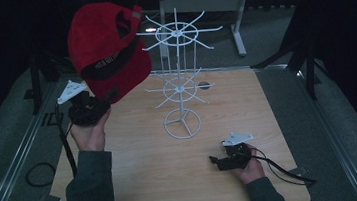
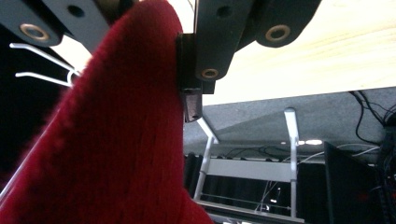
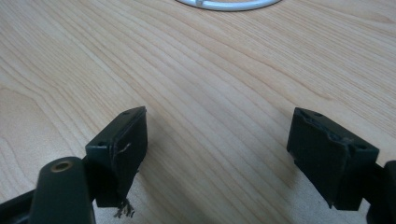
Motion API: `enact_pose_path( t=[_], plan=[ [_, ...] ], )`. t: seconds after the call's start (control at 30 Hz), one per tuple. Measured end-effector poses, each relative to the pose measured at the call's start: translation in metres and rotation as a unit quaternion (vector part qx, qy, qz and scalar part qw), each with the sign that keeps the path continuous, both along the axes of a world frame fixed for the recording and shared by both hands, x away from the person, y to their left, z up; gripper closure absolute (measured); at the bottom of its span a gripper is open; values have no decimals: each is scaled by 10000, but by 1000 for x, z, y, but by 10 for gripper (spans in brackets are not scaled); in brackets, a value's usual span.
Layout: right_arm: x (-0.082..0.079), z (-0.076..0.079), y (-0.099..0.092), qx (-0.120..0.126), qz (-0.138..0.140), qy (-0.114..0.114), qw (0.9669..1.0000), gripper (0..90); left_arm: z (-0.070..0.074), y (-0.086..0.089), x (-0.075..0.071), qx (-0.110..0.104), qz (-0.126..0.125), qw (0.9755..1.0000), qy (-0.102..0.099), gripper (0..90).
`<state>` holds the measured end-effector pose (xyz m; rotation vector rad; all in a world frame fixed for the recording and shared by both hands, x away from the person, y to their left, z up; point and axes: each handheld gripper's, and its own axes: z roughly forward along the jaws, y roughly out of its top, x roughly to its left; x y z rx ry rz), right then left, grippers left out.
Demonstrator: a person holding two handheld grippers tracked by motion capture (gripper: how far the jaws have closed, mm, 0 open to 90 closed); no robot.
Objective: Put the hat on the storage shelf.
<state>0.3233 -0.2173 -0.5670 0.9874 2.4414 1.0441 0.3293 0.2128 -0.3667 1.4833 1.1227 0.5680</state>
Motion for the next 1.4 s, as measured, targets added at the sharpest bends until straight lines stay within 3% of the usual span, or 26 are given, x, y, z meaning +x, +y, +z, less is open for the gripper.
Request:
enact_pose_path(
  t=[0.27,0.73,1.4],
  plan=[
    [0,0,0,2,-1,2,10000,200,-6,-1,2,71,13,9999,71,859],
    [0,0,0,-1,1,-3,10000,200,-12,-8,1,404,146,9990,116,858],
    [0,0,0,0,1,-9,10000,200,-32,-9,0,430,217,9983,333,858]
  ],
)
